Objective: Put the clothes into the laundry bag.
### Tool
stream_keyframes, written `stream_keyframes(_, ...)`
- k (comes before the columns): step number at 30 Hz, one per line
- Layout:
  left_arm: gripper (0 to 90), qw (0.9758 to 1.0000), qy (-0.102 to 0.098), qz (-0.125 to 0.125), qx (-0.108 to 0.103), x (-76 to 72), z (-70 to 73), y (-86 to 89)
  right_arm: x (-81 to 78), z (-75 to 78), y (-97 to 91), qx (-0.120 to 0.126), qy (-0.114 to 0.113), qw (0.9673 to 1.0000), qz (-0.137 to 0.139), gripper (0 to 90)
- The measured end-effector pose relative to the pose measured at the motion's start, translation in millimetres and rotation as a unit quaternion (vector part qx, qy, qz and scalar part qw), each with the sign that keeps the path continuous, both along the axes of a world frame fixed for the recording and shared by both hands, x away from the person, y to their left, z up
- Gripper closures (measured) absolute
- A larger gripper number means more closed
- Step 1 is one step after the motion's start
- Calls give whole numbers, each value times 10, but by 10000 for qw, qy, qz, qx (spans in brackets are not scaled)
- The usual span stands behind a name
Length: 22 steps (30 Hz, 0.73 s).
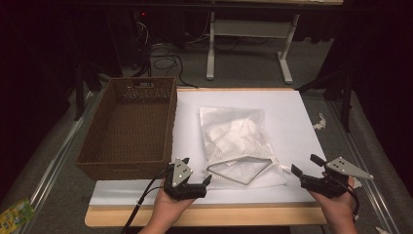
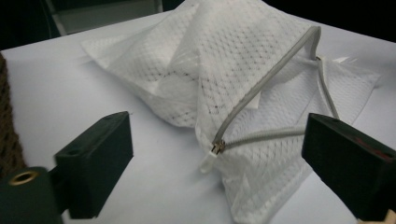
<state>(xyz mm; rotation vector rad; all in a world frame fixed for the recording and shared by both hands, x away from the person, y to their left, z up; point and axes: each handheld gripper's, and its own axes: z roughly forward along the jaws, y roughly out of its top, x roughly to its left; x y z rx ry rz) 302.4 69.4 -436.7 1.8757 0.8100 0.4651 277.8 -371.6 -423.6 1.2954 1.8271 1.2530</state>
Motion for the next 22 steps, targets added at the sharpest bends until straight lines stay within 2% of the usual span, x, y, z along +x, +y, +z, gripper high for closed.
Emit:
stream_keyframes(3,18,9996,-150,-113,-193,-122,10,149,17,2,10,73,-50,9999,81,89)
stream_keyframes(5,27,9992,-245,-93,-314,-133,-15,219,38,-8,19,44,-40,9998,163,82)
stream_keyframes(7,53,9993,-132,-10,-350,-78,-42,232,66,-28,23,21,18,9999,143,78)
stream_keyframes(10,62,9996,-11,-39,-291,-37,-84,188,94,-44,25,70,95,9999,106,72)
stream_keyframes(14,62,9997,-63,-188,-104,-75,-109,134,74,-25,20,22,39,10000,87,74)
stream_keyframes(22,62,9998,-82,-168,-80,-68,-109,117,58,-26,-29,67,27,10000,-20,77)
